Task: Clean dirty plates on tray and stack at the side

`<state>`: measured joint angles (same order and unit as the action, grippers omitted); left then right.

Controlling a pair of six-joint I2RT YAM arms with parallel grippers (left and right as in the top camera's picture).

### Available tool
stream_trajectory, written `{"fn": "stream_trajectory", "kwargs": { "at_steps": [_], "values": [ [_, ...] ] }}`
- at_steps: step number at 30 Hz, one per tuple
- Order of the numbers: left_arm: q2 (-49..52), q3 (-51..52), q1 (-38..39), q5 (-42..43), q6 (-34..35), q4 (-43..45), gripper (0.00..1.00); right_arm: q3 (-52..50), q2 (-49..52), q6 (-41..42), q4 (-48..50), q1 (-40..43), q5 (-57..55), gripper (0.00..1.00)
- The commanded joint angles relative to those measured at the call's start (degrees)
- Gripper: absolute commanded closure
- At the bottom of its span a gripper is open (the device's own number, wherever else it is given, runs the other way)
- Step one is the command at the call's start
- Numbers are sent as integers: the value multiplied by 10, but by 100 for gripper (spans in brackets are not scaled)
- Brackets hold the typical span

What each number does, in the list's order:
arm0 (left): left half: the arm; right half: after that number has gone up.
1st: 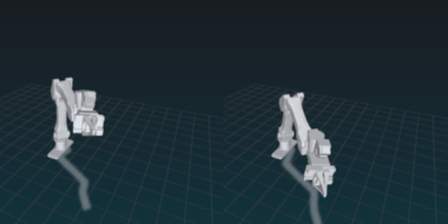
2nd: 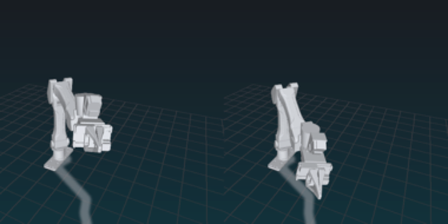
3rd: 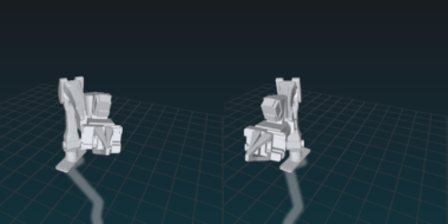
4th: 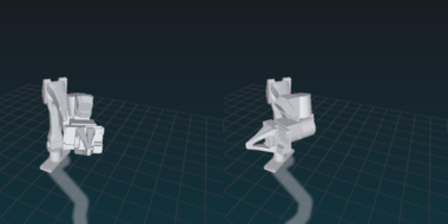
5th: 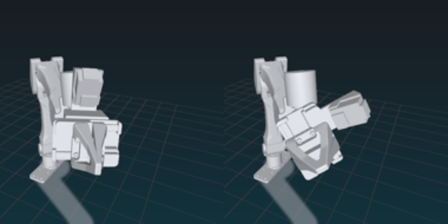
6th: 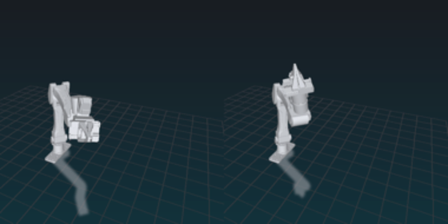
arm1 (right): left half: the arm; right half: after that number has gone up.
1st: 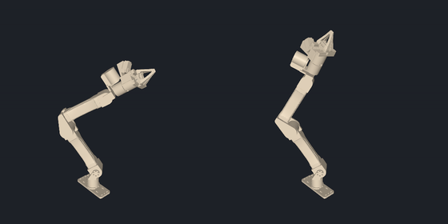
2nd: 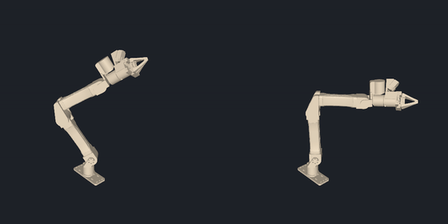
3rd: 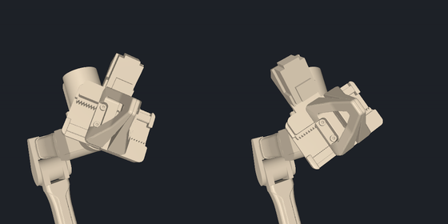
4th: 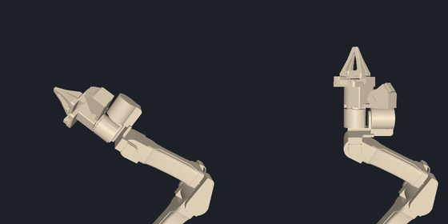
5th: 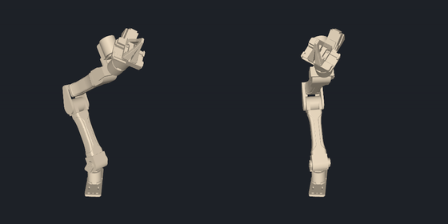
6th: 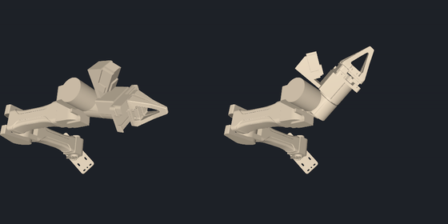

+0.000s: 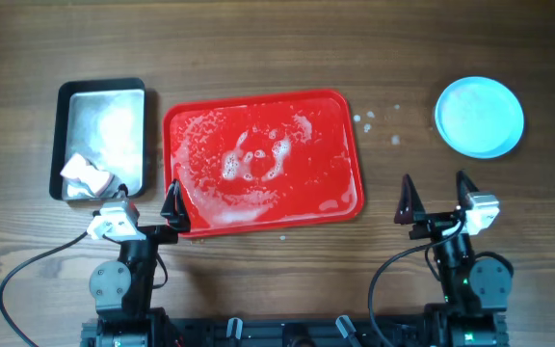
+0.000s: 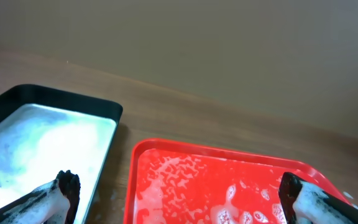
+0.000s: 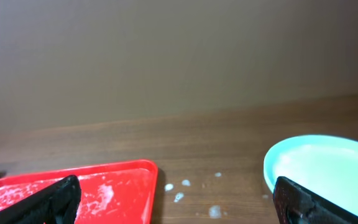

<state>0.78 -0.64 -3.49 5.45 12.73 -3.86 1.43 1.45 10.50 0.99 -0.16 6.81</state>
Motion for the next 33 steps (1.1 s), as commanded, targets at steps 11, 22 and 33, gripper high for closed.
{"fn": "stream_trajectory", "kwargs": {
  "at_steps": [11,22,33],
  "values": [
    [-5,3,2,-6,-7,-2,0,-11,-12,16,-9,2,-39,0],
    [-5,3,2,-6,-7,-2,0,-11,-12,16,-9,2,-39,1],
    [-5,3,2,-6,-7,-2,0,-11,-12,16,-9,2,-39,0]
  ]
}}
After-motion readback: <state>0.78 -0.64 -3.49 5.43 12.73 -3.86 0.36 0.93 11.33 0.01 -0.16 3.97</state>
